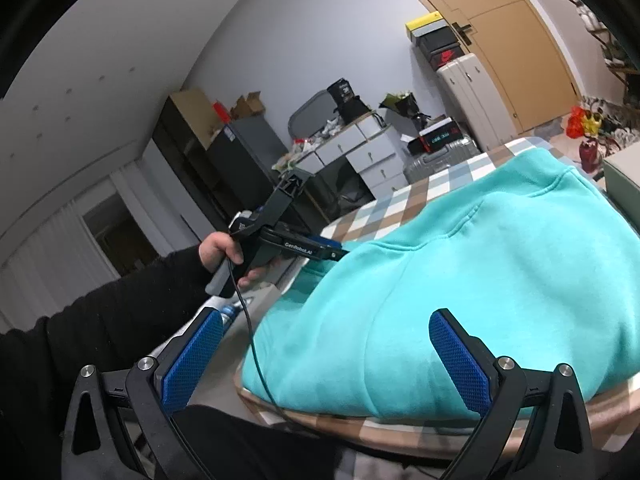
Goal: Fold large clothes
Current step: 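Grasp the ribbed hem with the left gripper and pull it straight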
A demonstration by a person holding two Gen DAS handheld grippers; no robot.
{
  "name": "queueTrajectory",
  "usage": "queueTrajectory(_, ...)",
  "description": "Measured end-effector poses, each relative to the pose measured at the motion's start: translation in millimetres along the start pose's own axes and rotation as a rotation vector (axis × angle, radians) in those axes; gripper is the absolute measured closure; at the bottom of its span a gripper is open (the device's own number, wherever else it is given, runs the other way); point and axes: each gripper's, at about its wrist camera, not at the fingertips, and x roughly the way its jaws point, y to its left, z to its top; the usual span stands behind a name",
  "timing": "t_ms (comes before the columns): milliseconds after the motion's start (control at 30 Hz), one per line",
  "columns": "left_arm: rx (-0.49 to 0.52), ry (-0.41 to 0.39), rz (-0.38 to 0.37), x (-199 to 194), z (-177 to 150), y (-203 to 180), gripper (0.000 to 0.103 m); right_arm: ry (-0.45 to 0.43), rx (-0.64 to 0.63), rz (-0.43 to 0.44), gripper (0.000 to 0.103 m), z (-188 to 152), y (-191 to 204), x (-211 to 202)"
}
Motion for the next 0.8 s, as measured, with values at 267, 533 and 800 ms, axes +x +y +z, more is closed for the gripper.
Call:
queueTrajectory(267,-0.026,0.004,-0.042,13,-9,1,0.063,0.028,0.003,-0.04,0.0,1,-1,7)
queueTrajectory(533,-0.115,0.01,0.118,1,-28,-18,0.102,0.056,0.018,-0.043,0.0,1,-6,14)
queueTrajectory(800,-0.181,-0.104,0.235,-28,-21,-3,0.103,0.072,-0.039,-0.07,0.0,-2,4,17)
